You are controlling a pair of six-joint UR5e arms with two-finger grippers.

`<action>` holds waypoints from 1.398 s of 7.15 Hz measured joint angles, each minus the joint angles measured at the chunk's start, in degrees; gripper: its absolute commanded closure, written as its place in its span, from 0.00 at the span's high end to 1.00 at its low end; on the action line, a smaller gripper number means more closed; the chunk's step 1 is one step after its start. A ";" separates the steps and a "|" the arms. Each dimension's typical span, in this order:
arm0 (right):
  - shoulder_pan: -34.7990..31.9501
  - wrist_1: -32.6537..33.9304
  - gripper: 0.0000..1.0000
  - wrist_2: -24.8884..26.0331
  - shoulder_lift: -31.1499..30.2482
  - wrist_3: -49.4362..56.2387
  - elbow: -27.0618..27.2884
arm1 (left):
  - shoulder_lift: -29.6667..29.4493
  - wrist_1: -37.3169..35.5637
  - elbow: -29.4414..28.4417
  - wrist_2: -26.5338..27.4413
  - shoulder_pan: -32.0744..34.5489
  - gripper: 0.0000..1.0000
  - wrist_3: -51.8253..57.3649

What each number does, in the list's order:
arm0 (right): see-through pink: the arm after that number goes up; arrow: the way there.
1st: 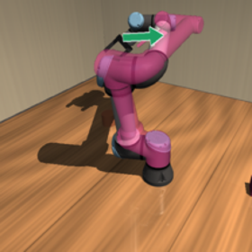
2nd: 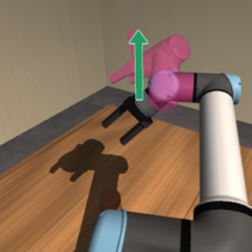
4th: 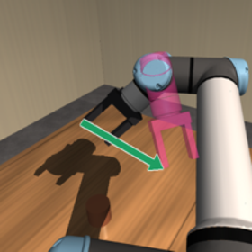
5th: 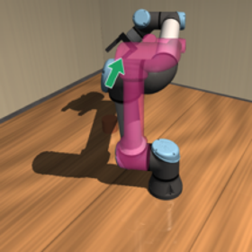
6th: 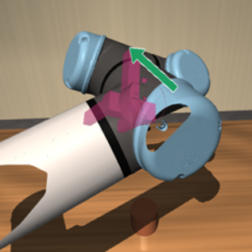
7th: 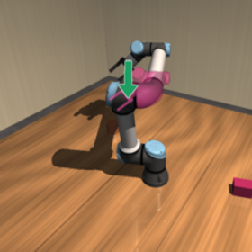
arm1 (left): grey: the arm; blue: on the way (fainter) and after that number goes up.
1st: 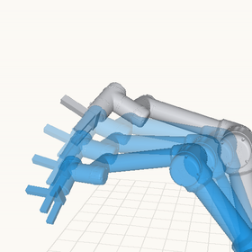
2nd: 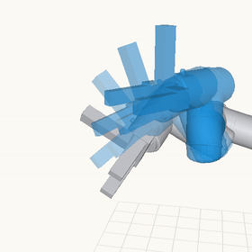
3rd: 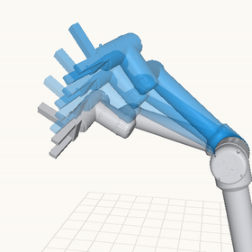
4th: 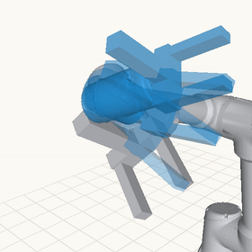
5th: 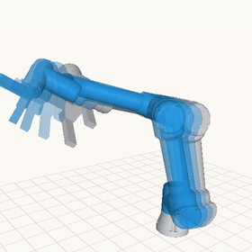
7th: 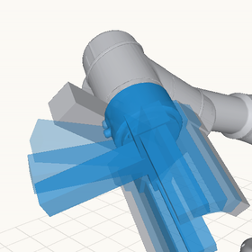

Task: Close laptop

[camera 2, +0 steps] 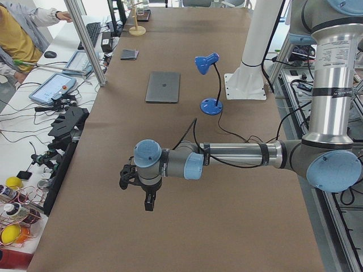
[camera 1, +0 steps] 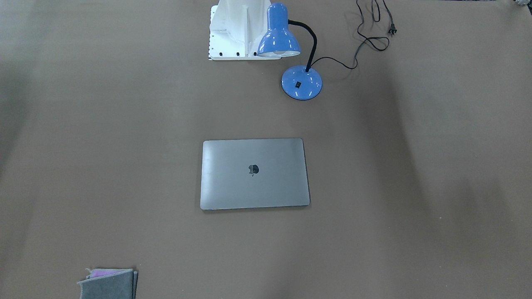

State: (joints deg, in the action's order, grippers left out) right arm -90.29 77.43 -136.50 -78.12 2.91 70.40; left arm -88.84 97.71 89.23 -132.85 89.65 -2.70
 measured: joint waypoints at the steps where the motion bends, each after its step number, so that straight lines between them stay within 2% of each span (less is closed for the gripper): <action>1: -0.03 1.67 1.00 0.02 -0.28 -0.03 0.55 | 0.30 0.00 -0.05 -1.20 0.00 0.98 -0.02; 6: -0.08 7.55 1.00 1.59 -4.80 -0.18 8.82 | 0.48 0.08 -0.31 -2.09 -0.02 0.98 -0.03; 10: 0.01 8.28 1.00 2.01 -5.12 -0.13 9.42 | 0.44 0.11 -0.01 -2.07 -0.01 0.98 -0.02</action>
State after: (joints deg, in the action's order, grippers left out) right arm -90.28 85.70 -134.48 -83.24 2.78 79.82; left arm -88.41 97.82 89.22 -134.92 89.64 -2.72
